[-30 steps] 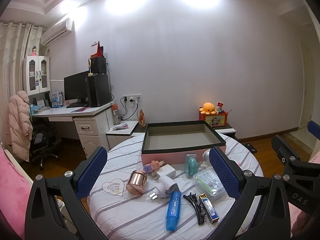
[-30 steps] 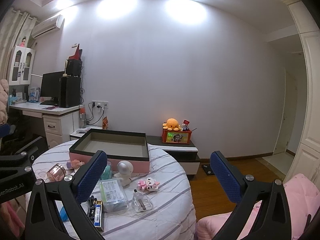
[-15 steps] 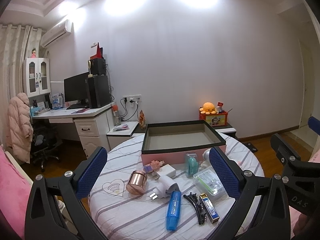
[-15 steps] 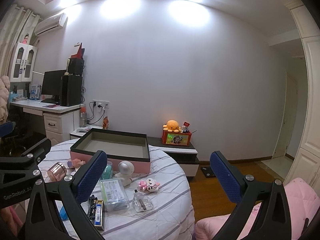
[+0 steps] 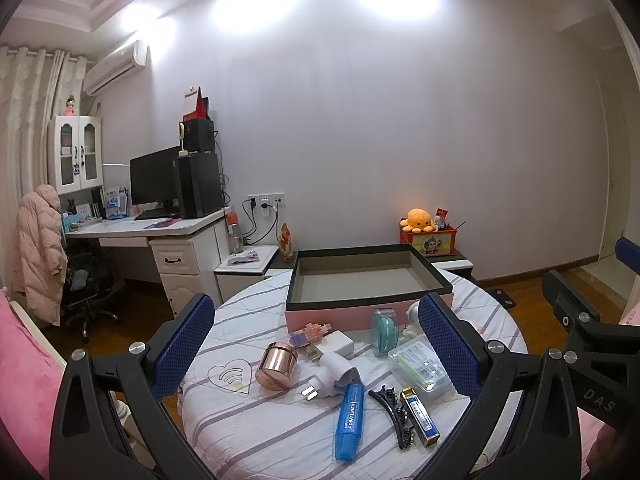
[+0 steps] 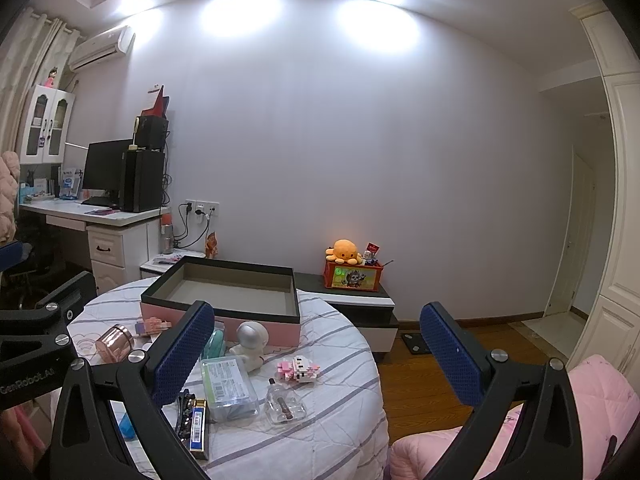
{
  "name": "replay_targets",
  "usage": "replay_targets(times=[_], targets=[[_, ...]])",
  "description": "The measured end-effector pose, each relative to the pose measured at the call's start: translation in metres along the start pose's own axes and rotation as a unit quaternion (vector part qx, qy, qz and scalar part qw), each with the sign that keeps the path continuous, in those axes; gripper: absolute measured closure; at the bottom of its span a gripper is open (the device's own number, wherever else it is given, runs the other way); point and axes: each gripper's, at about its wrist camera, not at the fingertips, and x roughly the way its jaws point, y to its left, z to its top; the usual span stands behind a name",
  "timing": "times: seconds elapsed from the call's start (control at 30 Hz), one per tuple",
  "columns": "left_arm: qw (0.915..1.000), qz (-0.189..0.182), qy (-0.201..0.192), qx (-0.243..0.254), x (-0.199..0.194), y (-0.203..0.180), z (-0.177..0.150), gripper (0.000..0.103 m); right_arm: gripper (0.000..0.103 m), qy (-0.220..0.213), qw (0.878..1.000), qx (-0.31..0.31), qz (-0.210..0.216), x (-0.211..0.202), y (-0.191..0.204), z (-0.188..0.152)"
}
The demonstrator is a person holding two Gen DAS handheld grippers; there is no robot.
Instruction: Organize rigid objects
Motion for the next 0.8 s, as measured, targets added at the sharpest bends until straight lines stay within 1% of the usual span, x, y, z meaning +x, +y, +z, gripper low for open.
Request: replay_targets(times=[0.23,0.33,0.53,0.67,0.8], targets=[[1.0000,0.001,0.000,0.000,-0.001,0.000,0.001,0.000,0.000,-0.002,1.000,0.000,-0.001,-0.002,0.000,0.000],[1.0000,-0.005,0.006,0.002,0.000,0.000,0.000,0.000,0.000,0.003,1.000,-0.002,0.003,-0.001,0.000,-0.002],[0.9988,-0.008,0.048,0.011,0.014,-0.002,-0.015,0.000,0.000,0.043,0.999,-0.010,0.011,0.014,0.007,-0.012],[0.9969,-0.003,0.077,0.017,0.024,-0.001,-0.032,0.000,0.000,0.072,0.997,-0.013,0.019,0.022,0.012,-0.024],[0.9937,0.003,0.110,0.021,0.035,0.002,-0.051,0.000,0.000,0.105,0.994,-0.026,0.017,0.030,0.018,-0.039]])
